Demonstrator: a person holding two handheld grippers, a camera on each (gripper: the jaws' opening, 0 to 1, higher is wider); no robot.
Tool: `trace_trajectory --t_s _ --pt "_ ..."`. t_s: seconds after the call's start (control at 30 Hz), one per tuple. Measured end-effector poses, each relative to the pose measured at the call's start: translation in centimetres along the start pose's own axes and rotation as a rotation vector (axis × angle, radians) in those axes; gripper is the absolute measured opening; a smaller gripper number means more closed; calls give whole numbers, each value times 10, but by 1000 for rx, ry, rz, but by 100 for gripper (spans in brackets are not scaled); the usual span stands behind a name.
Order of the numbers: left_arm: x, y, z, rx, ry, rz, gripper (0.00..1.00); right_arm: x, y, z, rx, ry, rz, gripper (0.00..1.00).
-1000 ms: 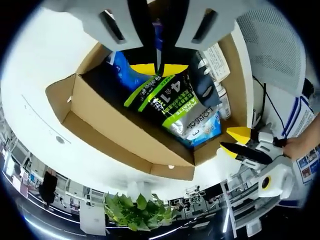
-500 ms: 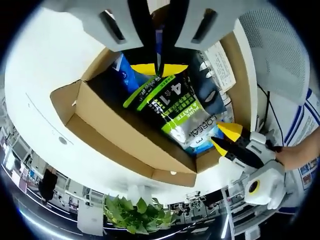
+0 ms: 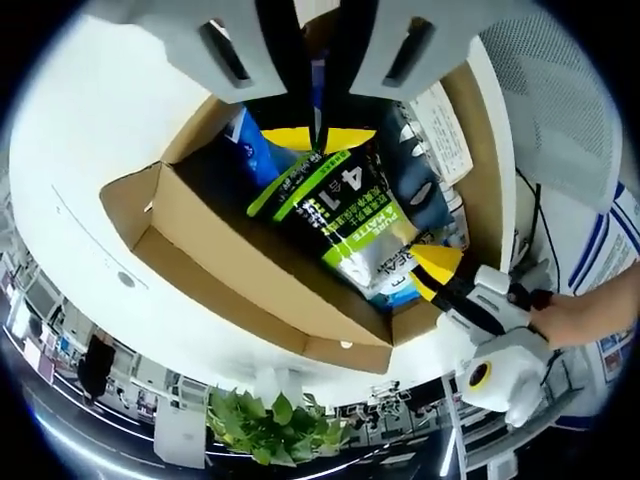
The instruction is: Operate the shoe box by opening the lid, removing the specified soft item, and placing it in the target area until the item is outside and the box remains undamaged.
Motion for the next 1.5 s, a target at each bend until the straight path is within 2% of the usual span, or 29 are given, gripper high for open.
trace_trajectory --t_s 0.13,0.27,0.63,0.9,1.13,1.23,1.5 --pt "-1 1 -2 15 0 40 4 0 0 0 7 -4 -18 0" --pt "0 3 -2 31 -1 70 0 0 0 2 20 3 -96 0" --pt "5 12 6 45 37 13 0 -4 7 13 67 3 -168 0" --pt "8 34 20 110 70 -11 0 -4 18 25 116 -8 -179 0" --pt "14 47 28 122 76 -43 0 1 29 41 156 -17 -207 0" --pt "24 53 35 127 78 -40 0 1 32 48 167 -14 -221 0" --pt "47 64 39 147 72 -58 0 9 36 70 188 -34 -226 0"
Point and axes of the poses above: the point that each gripper's makers call its tool centre point, and the gripper's own axes: z roughly backward along the fingers, x roughly to its right, y roughly out of its top, the point moved 1 cm from there along z, roughly backward along the fingers, and after that the axes turned 3 degrees about z, right-handed, at the moved point
